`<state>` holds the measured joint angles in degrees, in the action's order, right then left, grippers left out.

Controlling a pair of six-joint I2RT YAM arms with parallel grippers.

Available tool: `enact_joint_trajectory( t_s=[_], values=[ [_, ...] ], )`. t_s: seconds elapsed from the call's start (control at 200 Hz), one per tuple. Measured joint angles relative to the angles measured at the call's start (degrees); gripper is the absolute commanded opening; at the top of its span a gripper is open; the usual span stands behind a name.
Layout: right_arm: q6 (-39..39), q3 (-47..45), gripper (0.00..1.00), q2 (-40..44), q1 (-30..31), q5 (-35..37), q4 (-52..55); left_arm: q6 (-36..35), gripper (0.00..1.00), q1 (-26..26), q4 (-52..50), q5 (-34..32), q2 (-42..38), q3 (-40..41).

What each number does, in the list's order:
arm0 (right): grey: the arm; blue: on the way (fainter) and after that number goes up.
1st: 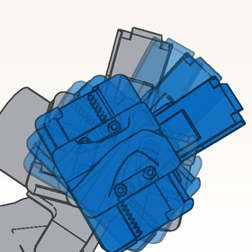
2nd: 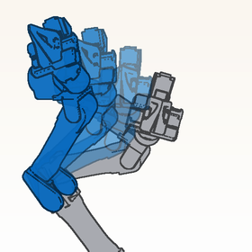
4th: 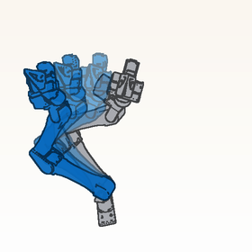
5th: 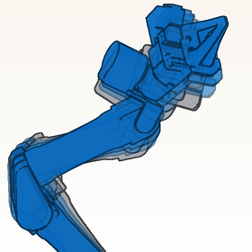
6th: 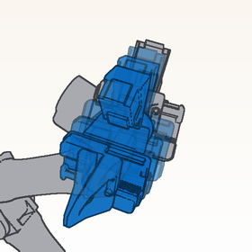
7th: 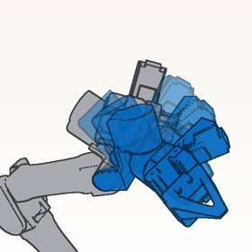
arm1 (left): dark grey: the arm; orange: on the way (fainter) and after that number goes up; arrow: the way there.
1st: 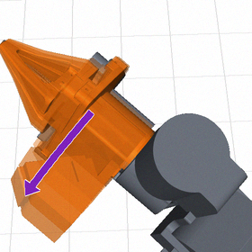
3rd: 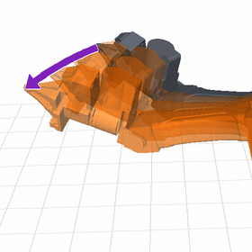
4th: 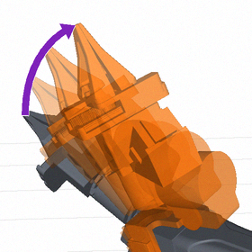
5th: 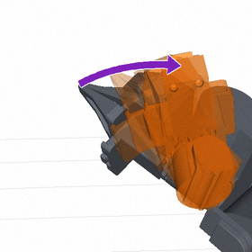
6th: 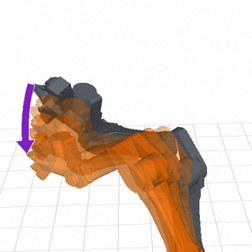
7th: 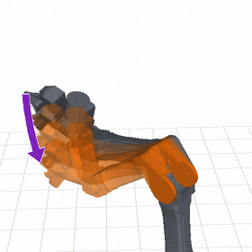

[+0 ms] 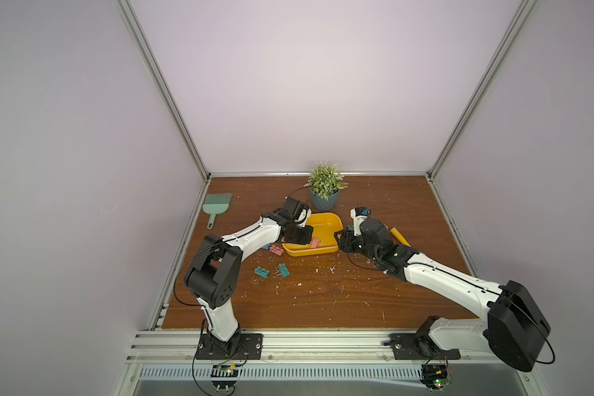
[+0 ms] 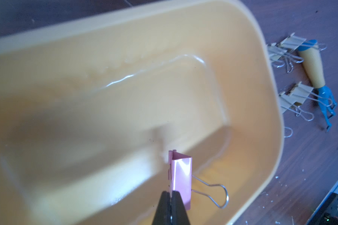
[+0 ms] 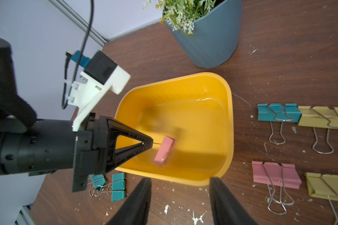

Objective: Take out the binder clips from the storage box
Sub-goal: Pick up the binder clip from the storage box, then place the binder clip at the center of the board.

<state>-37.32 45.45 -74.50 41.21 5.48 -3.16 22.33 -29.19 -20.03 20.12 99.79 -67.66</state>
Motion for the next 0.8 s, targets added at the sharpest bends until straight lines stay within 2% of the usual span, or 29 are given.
enact_joint_trajectory(
  t_s=[0.225,0.585,0.691,0.796],
  values=[
    [-0.09,-0.02,0.55,0.15,0.0,0.15,-0.02,2.69,0.0,0.0,6.01,0.2,-6.91,3.8],
    [-0.63,-3.17,0.55,6.49,-0.11,0.46,-3.58,13.57,0.0,0.0,22.8,-0.7,-25.42,22.64],
    [-0.57,-3.67,0.55,7.65,-0.11,0.76,-3.87,11.85,0.0,-1.7,21.51,-4.61,-30.36,23.82],
    [-0.35,-3.76,0.55,7.89,-0.2,1.81,-3.8,5.64,0.0,-7.54,16.76,-10.69,-33.51,21.86]
  ],
)
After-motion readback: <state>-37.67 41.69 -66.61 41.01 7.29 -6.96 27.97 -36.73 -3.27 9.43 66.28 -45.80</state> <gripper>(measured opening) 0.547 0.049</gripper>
